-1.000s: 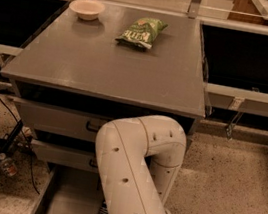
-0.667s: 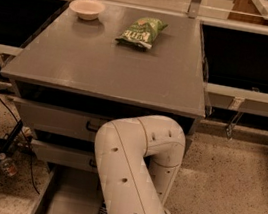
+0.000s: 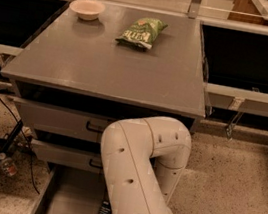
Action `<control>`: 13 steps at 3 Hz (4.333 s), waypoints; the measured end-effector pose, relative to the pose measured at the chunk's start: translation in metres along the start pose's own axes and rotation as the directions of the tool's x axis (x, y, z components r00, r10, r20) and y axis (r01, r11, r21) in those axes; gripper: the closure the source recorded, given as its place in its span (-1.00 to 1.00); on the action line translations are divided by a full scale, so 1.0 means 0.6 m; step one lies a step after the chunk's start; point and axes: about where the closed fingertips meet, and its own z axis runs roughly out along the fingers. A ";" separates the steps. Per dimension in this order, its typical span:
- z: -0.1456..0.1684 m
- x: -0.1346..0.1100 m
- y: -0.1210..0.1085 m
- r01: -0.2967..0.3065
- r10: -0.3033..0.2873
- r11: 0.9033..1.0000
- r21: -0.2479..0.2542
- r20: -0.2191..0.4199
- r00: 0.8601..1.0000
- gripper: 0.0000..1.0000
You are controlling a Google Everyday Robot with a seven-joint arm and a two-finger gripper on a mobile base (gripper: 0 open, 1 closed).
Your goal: Pick rxbar blueberry from bottom drawer and place on counter
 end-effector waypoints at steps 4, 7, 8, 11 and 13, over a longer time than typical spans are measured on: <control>0.017 -0.049 0.015 -0.017 0.016 0.955 -0.296 -0.007 1.000 -1.00; 0.023 -0.055 0.001 -0.032 0.041 0.938 -0.344 0.018 0.999 -1.00; 0.025 -0.058 -0.004 -0.054 0.067 0.939 -0.340 0.028 0.997 -1.00; 0.075 -0.071 0.044 0.024 -0.028 0.914 -0.406 -0.002 1.000 -1.00; 0.094 -0.070 0.071 0.059 -0.080 0.895 -0.443 -0.029 0.996 -1.00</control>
Offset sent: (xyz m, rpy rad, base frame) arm -0.0024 0.0214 0.0096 0.2169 0.0944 0.2070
